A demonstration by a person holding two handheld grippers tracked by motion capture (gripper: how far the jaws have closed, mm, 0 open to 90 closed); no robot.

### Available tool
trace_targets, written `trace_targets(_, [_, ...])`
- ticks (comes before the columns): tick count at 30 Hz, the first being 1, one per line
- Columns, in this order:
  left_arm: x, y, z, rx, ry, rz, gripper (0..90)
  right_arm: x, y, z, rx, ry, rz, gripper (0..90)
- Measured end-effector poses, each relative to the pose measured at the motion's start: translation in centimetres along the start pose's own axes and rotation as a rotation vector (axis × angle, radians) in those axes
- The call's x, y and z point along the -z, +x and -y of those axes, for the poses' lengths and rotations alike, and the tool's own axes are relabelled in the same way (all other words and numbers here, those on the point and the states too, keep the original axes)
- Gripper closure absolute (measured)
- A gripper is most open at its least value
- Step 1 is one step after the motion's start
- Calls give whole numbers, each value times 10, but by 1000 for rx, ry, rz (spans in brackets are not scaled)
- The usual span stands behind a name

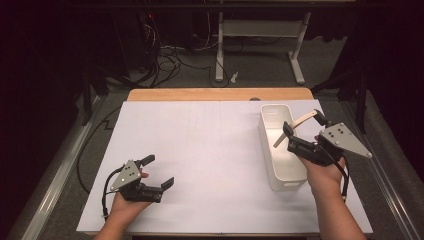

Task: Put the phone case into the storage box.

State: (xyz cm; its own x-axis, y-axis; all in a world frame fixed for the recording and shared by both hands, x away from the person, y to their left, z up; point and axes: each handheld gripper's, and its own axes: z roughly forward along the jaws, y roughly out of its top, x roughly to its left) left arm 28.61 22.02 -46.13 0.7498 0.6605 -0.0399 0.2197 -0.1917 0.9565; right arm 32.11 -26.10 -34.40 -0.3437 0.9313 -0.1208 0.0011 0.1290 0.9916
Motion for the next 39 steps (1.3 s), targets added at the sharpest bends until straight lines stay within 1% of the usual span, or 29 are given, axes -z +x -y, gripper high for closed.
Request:
trace_targets(3, [1, 0, -1, -2, -2, 0, 5, -5, 0, -2, 1, 3, 13, 118])
trace_targets(4, [1, -1, -1, -5, -2, 0, 5, -7, 0, -2, -5, -1, 7, 118])
trace_targets(6, [2, 0, -2, -15, 0, -4, 5, -11, 1, -2, 0, 2, 18, 118])
trace_targets(11, [3, 2, -2, -8, -8, -10, 5, -23, 2, -2, -3, 17, 37, 118])
trace_targets(13, [3, 2, -2, -6, -9, -6, 5, -28, 3, -2, -8, 22, 35, 118])
trace_targets(15, [2, 2, -2, -4, -10, -4, 5, -32, 5, -2, -4, 33, 48, 118])
trace_targets(20, [2, 3, -1, 0, -7, -6, 4, -44, 7, -3, -16, 45, 73, 118])
trace_targets(29, [4, 2, -2, 5, -22, -2, 4, -60, 3, 0, -35, 73, 103, 118])
trace_targets(32, [5, 3, -2, 7, -26, -2, 4, -68, 3, 3, -36, 90, 115, 117])
trace_targets(39, [6, 3, -2, 10, -33, 0, 4, -81, 3, 3, -39, 109, 134, 118])
